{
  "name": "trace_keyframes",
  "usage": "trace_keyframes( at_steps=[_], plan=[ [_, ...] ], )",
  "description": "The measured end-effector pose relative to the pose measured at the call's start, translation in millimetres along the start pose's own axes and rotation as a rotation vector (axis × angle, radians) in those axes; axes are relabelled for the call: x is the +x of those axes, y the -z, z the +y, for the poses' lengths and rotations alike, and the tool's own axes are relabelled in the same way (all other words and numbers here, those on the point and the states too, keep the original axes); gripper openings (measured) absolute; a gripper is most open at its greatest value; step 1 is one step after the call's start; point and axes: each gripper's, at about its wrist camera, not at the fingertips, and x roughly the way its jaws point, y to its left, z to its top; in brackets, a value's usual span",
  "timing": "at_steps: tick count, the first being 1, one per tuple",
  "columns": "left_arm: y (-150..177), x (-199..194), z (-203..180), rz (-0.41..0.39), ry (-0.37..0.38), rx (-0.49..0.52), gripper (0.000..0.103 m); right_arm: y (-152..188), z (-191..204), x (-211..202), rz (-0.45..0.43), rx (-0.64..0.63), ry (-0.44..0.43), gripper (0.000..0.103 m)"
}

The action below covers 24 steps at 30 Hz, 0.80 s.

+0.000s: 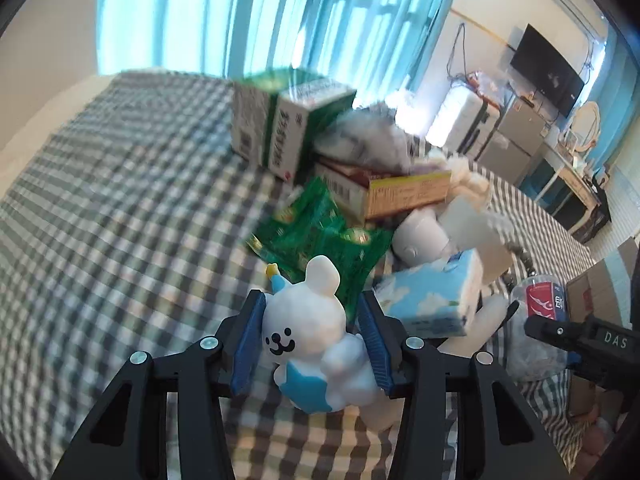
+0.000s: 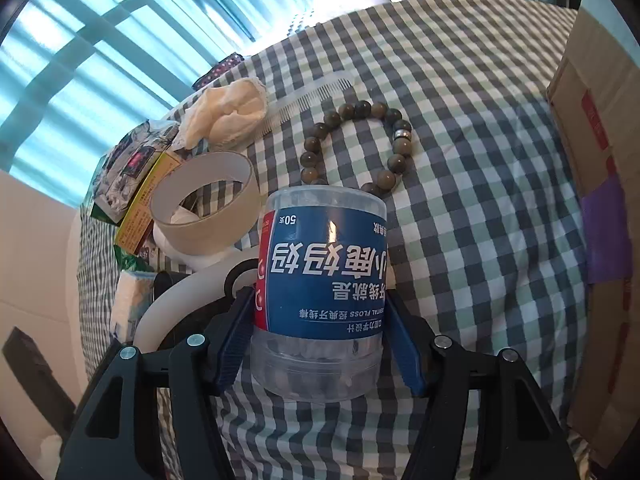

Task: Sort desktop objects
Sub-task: 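Carry the white cat figurine in the left tool and floss bottle in the right tool to the box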

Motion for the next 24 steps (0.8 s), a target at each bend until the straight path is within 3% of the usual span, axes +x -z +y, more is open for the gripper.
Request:
trace_keyframes(
  at_steps=[6,14,21,24],
  plan=[
    [-0.9,-46.0,5.5,-0.068,-0.046,0.007,0.049,11.0,27.3,-35.3,-0.13,-0.135,0.037,0.063],
    [-6.4,-110.5,-23.5,-0.118,-0.042,0.027,0.049,29.5,45.9,-90.1,-0.195,-0.244,0.003,0.063],
    [-29.7,-183.0,-98.5,-0.173,-0.017,0.12,0.049,29.9,53.4,-177.8,-0.302,-0.282,-0.088,0.063],
    [-44.7,-211.9,-151.0,-0.213,0.087,0.19,0.049,21.7,38.3,-221.8,-0.356,-0.254,-0.12,0.063]
  ],
)
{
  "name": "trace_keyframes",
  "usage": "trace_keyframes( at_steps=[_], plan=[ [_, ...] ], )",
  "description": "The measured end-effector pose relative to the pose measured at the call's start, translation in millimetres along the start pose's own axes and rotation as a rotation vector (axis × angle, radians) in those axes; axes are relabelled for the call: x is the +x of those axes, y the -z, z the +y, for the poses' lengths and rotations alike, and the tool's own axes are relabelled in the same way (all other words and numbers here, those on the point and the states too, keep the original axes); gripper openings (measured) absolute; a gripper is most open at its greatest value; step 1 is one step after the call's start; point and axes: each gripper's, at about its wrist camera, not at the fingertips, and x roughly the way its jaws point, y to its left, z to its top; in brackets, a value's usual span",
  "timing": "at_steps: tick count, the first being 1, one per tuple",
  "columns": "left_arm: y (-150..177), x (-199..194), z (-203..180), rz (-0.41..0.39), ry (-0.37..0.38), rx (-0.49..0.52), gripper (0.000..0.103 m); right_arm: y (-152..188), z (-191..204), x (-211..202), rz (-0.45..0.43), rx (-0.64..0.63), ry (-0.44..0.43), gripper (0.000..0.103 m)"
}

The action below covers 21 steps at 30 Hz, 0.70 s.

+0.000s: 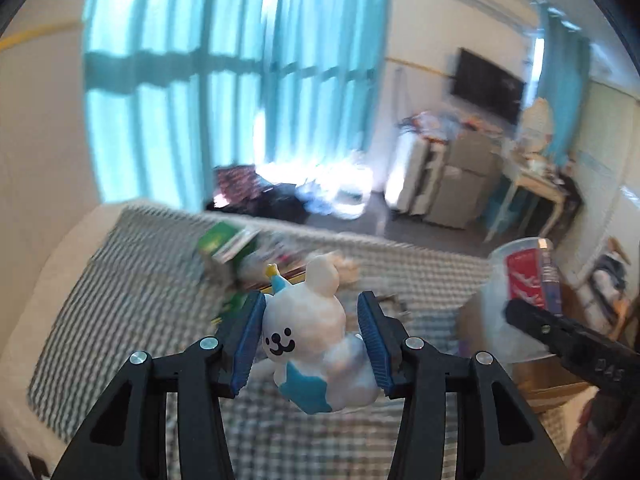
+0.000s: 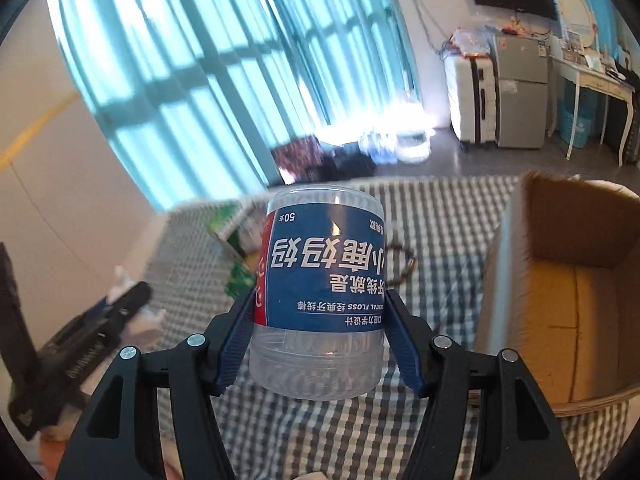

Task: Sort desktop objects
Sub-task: 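Carry the white cat figurine in the left tool and floss bottle in the right tool to the box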

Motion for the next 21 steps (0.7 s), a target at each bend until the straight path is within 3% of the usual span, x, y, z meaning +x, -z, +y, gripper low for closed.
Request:
trace_keyframes(
  at_steps=[3,5,11,14,18,20,21],
  plan=[
    [-22.5,-9.5,-51.4,-0.033,0.164,0.021,0.049,-22.9,-23.5,-33.4,-0.043,0.026,0.027,0.063],
    [-29.4,-8.1,-88.5,-0.041,0.225,0.061,0.049,-32.0,-47.9,-58.6,-0.065,0.055,0.058,0.063],
    [-18.3,32.0,-198.4,0.038,0.429,0.147,0.049,-34.3,-128.7,-104.0,-0.089,0.112,0.294,0.063],
    [-4.4,60.3,-232.3,0.1,0.461,0.156,0.049,-24.3,-168.7,-100.0,-0.049,0.165,0.349,0.063],
    [16.0,95.0,-247.4,0.194,0.434,0.191,0.049,-5.5,-215.3,-77.9,0.053,0.233,0.377,0.063],
    [25.7,104.7,-251.2,0.23,0.411,0.212,0.051,4.8,-229.5,-68.4,0.087,0.261,0.379,0.063],
    [31.7,106.5,-251.5,0.249,0.396,0.225,0.059,9.9,-235.6,-64.6,0.097,0.276,0.373,0.063]
  ],
)
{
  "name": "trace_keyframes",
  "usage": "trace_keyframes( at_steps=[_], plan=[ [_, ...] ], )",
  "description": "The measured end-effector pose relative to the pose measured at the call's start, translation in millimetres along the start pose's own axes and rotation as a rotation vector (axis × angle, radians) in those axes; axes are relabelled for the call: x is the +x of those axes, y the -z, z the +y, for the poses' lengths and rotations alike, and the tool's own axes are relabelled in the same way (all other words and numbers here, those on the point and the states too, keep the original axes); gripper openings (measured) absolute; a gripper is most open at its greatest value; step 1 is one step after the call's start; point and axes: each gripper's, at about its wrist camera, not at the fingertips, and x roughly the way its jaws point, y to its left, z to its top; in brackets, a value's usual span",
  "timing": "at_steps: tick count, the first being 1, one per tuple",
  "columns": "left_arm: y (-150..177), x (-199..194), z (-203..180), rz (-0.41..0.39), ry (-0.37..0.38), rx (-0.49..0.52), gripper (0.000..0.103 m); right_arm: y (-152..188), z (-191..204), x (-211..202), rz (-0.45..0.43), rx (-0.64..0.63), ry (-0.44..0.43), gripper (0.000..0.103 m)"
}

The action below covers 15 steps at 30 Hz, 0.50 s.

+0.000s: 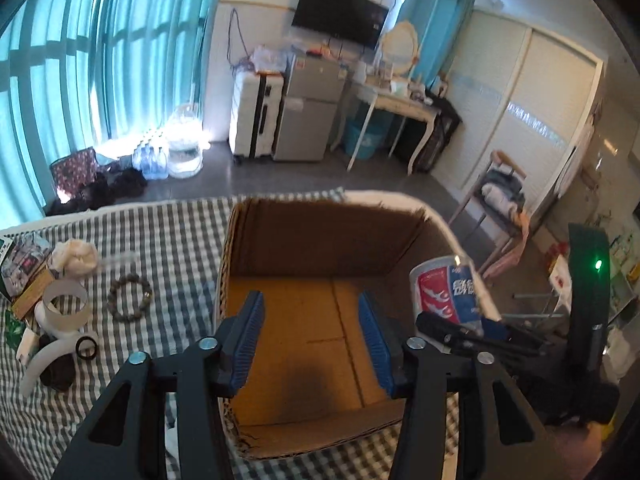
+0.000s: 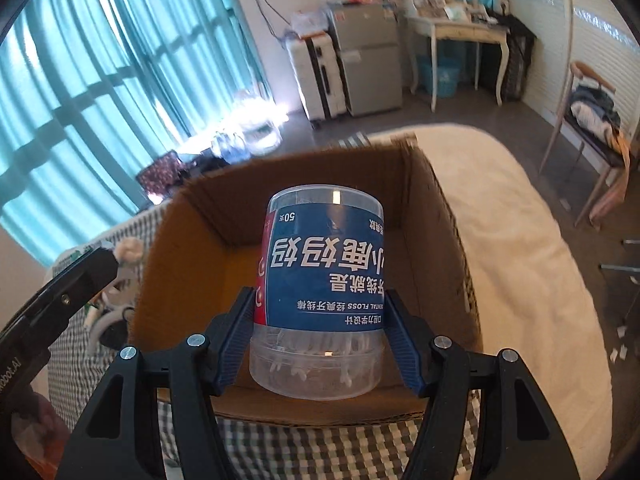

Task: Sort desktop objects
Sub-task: 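Carry the white cat figurine in the left tool and floss bottle in the right tool to the box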

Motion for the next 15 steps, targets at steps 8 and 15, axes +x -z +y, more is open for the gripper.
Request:
trace_keyframes(
  at_steps=[8,15],
  plan=[
    [11.0,-13.0,40.4,-0.003,-0.117,-0.096,0.098,1.5,-11.4,5.5,-0.035,0.04,-0.012,0.081],
    [44.3,-36.2,101.3,-0.087,-0.256,-0.061,0.098,9.1,-5.1,1.1,-0.067,0.034,-0.054,0.081]
  ],
)
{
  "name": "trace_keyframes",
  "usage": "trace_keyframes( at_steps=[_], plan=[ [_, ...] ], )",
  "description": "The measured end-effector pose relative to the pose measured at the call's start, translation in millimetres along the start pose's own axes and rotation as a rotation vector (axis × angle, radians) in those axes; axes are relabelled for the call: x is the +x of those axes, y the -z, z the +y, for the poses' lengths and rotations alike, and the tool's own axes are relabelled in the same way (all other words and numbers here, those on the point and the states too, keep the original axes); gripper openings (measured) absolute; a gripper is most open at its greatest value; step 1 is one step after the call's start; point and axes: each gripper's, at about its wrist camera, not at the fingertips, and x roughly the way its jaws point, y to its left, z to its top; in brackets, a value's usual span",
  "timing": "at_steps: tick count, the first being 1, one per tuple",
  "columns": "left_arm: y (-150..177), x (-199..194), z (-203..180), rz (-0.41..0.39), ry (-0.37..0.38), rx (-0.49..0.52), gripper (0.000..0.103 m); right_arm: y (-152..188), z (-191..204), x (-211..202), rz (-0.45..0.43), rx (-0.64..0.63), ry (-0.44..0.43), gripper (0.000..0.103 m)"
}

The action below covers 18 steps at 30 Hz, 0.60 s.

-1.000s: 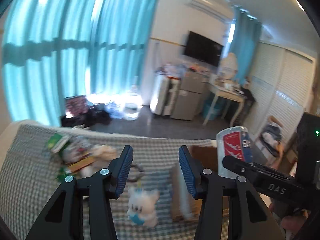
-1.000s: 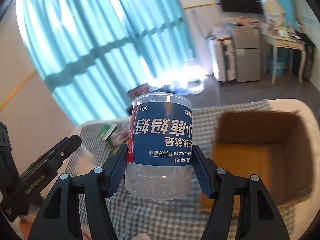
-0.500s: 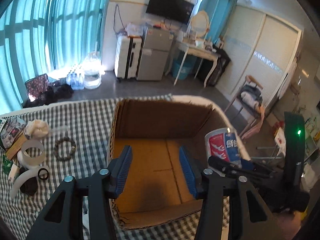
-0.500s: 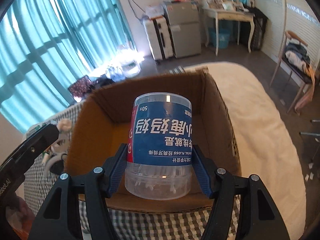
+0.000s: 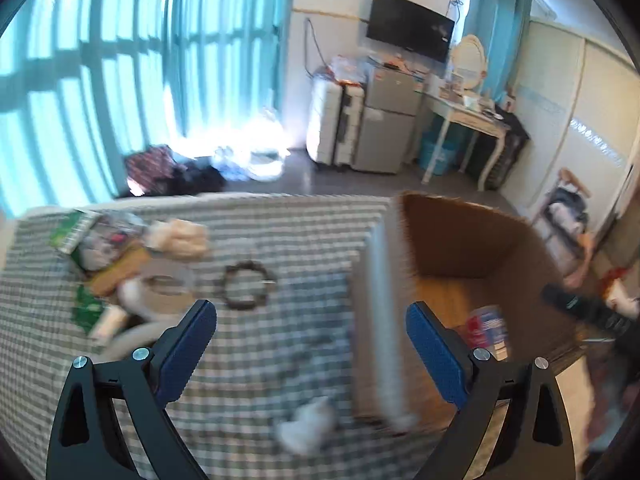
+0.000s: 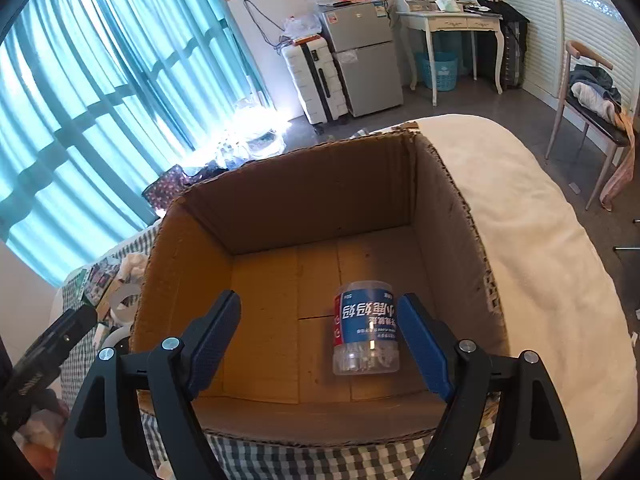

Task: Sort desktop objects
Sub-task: 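Carry the white cat figurine in the left tool and floss bottle in the right tool to the box, then release the floss bottle into the box with the right tool while the left tool drops the figurine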

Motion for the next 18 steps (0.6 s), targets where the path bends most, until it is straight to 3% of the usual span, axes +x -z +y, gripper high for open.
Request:
trace_keyframes(
  at_steps=[3,7,13,16,17,18],
  plan=[
    [22.8,5.4,12.4,0.029,-0.037,0.042,0.098,4.2,13.5,0.3,-0.018,-0.032,-0.002,0.081],
    [61.9,25.3,8.8,0.081,0.011,0.108,0.098,6.0,29.5,5.9,-0.009,-0.059,-0.02,0.081],
    [102.5,74.7,-18.8,0.248,0.048,0.192,0.098,13.1,38.5,9.8,-0.002,-0.076,0.004,0.081],
    [110.9,92.6,-24.5,0.314,0.023,0.234,0.098,13.6,36.3,7.8,-0.009,-0.081,0.03,0.081],
    [112.3,97.0,-23.6,0.331,0.023,0.233,0.095,13.5,34.5,8.1,-0.008,-0.078,0.032,0.081],
    [114.0,101.4,-21.4,0.353,0.049,0.221,0.079,13.4,33.3,8.4,-0.005,-0.073,0.034,0.081]
  ],
)
